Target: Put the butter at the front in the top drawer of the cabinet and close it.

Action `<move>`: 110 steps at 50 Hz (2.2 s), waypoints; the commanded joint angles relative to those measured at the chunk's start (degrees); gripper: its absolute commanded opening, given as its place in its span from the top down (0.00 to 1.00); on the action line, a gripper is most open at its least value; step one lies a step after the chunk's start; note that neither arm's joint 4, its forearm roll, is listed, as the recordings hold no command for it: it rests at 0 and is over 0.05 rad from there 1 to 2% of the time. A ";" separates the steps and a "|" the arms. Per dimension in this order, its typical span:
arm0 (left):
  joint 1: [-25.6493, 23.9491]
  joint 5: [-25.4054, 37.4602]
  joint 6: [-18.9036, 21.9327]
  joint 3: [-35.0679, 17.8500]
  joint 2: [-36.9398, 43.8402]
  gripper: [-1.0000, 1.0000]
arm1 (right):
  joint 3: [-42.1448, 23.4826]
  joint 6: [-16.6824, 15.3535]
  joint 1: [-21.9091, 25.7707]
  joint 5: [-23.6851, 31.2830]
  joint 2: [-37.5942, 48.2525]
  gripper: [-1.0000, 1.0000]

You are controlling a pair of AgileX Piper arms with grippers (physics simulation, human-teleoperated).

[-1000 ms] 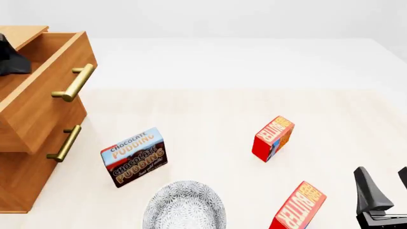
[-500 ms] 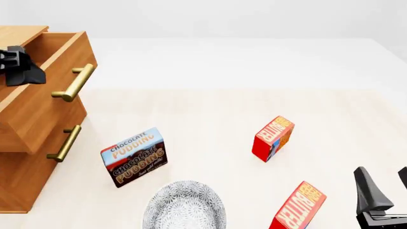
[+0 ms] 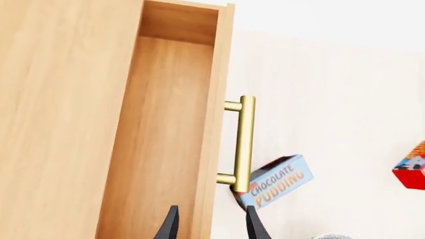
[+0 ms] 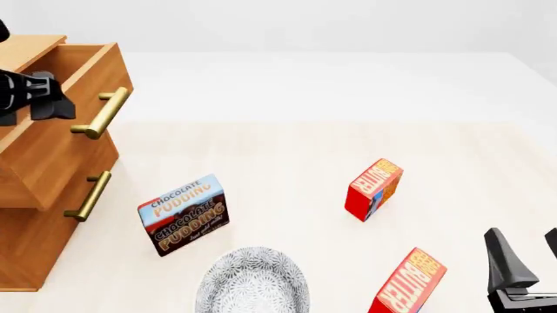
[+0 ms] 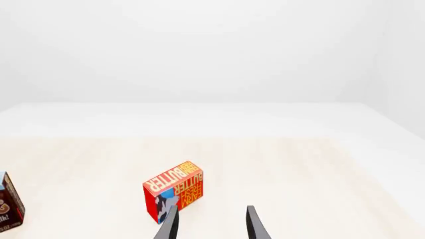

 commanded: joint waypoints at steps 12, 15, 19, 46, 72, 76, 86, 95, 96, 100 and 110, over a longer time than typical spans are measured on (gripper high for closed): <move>-2.02 -3.54 -1.01 1.42 4.15 0.00 | 0.05 0.00 -0.01 0.11 -0.18 0.00; -2.32 -4.03 -1.17 1.66 4.64 0.00 | 0.05 0.00 -0.01 0.11 -0.18 0.00; -3.23 -5.19 -1.82 2.65 5.43 0.00 | 0.05 0.00 -0.01 0.11 -0.18 0.00; -9.91 -6.24 -3.45 0.21 9.93 0.00 | 0.05 0.00 -0.01 0.11 -0.18 0.00; -15.20 -4.18 -3.32 0.08 9.45 0.00 | 0.05 0.00 -0.01 0.11 -0.18 0.00; -16.75 -4.25 -3.73 0.80 8.99 0.00 | 0.05 0.00 -0.01 0.11 -0.18 0.00; -17.28 -4.22 -3.07 1.88 7.77 0.00 | 0.05 0.00 -0.01 0.11 -0.18 0.00; -18.92 -4.82 -3.18 3.38 8.06 0.00 | 0.05 0.00 -0.01 0.11 -0.18 0.00; -18.89 -4.91 -3.14 3.66 7.94 0.00 | 0.05 0.00 -0.01 0.11 -0.18 0.00; -19.62 -5.07 -3.27 4.36 7.79 0.00 | 0.05 0.00 -0.01 0.11 -0.18 0.00; -20.85 -5.84 -2.78 5.86 7.93 0.00 | 0.05 0.00 -0.01 0.11 -0.18 0.00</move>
